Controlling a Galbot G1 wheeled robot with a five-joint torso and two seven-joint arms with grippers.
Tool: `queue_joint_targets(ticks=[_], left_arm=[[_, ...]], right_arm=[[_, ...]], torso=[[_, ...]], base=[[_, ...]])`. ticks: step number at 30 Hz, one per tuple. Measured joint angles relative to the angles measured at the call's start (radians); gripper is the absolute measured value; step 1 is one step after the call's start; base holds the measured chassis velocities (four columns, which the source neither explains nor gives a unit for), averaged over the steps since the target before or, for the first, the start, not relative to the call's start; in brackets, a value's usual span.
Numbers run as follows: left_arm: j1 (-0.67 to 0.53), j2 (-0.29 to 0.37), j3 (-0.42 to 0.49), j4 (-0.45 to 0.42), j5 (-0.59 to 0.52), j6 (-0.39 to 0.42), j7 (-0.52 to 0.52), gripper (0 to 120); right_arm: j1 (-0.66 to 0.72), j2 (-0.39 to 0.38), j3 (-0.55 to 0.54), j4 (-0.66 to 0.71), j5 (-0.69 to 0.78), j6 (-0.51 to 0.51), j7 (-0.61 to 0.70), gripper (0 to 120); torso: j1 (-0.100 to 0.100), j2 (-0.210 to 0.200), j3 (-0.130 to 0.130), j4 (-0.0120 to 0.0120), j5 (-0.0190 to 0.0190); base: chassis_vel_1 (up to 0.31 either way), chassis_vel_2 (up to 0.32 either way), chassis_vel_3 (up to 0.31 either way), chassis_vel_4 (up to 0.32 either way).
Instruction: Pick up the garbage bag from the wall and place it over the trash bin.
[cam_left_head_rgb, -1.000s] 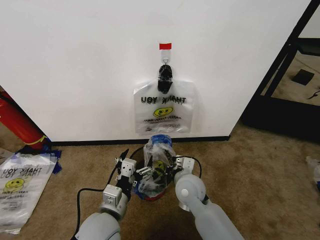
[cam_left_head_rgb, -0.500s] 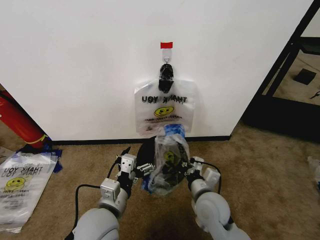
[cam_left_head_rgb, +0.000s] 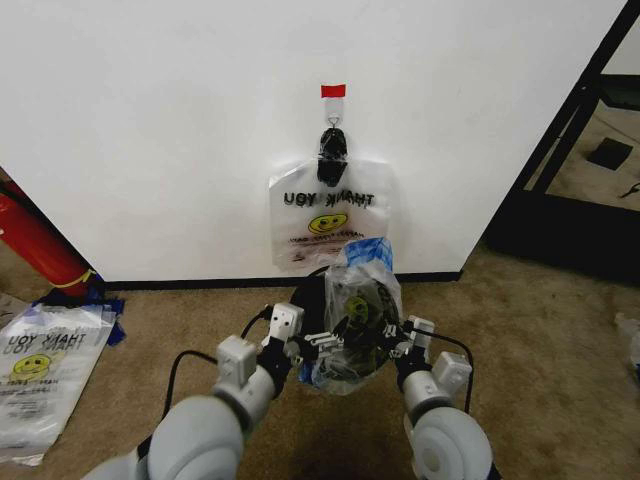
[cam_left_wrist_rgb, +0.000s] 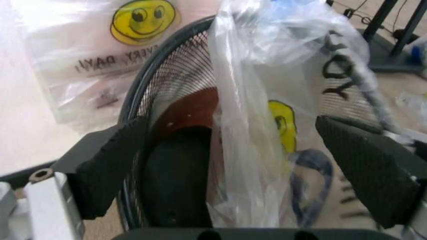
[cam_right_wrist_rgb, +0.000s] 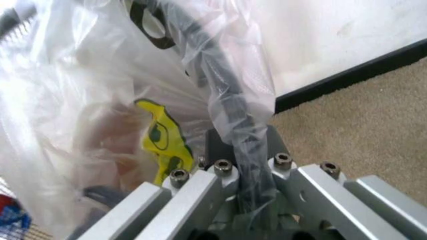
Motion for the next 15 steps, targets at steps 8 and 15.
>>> queue_joint_targets(ticks=[8, 15], left_arm=[[-0.005, -0.024, -0.001, 0.024, -0.006, -0.014, 0.007, 91], [0.001, -0.035, -0.002, 0.021, -0.012, -0.018, 0.006, 67]], right_arm=[[-0.020, 0.010, 0.006, 0.013, -0.002, 0.003, -0.015, 0], [-0.024, 0.017, 0.003, 0.016, -0.005, -0.002, -0.015, 0]], torso=[[0.000, 0.000, 0.000, 0.0002, 0.0002], [0.000, 0.000, 0.000, 0.0002, 0.0002]], base=[[0.000, 0.000, 0.000, 0.000], [0.000, 0.000, 0.000, 0.000]])
